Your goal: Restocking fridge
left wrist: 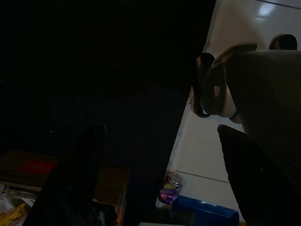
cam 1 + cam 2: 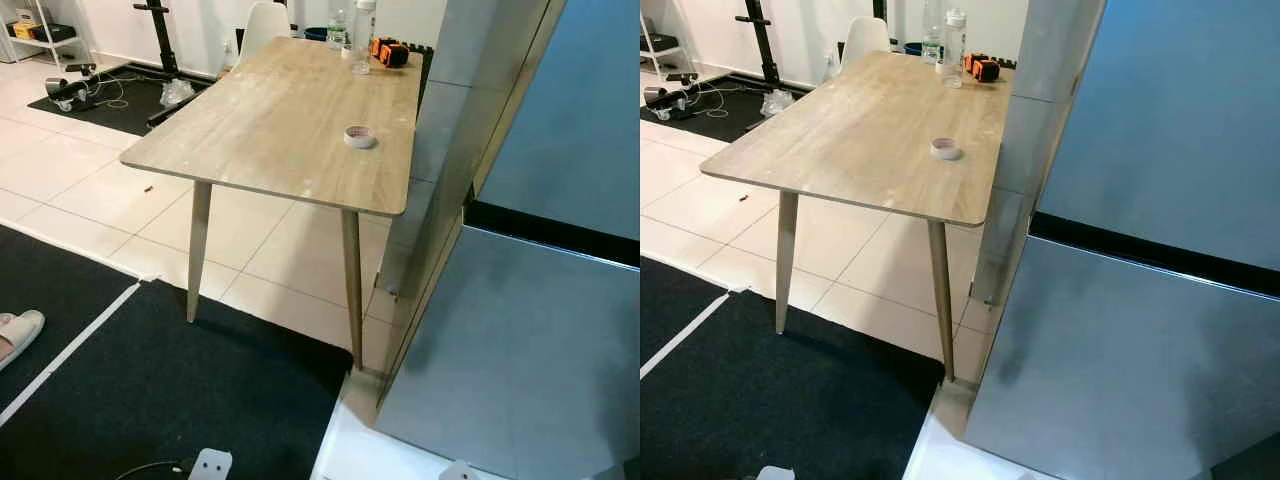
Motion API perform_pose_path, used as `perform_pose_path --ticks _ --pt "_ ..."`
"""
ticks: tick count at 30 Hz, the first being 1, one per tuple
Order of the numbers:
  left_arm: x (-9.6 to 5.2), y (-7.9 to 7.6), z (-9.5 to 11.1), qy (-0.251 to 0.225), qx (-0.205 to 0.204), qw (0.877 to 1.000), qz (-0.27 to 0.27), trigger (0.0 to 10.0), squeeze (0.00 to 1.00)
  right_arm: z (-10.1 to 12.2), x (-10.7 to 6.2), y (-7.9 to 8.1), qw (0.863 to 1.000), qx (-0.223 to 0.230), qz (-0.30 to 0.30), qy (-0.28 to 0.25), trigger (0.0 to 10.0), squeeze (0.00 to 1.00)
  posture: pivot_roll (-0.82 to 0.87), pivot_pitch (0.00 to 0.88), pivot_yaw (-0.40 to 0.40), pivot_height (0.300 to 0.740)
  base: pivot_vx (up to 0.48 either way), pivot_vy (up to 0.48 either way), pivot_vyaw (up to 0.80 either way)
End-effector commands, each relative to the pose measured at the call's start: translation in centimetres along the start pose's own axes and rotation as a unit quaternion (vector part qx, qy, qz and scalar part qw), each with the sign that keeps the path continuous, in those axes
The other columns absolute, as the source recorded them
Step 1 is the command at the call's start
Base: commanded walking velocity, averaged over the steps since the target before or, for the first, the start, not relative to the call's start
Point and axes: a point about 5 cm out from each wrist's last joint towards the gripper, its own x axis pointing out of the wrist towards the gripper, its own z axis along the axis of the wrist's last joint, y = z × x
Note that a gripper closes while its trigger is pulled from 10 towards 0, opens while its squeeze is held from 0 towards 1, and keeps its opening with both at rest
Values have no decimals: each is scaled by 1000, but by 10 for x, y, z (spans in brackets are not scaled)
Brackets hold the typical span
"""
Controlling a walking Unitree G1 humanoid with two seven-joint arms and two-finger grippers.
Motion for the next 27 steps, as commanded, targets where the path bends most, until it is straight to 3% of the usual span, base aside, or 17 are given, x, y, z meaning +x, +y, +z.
perform_pose_path --ticks 1,27 --pt "0 0 0 1 -5 1000 2 10000 0 2 0 -4 1000 10 -6 -3 10000 0 37 0 -62 740 0 0 0" --pt "0 0 0 2 -8 1000 4 10000 0 -2 0 -3 1000 28 6 9 10000 0 15 0 -35 740 0 0 0"
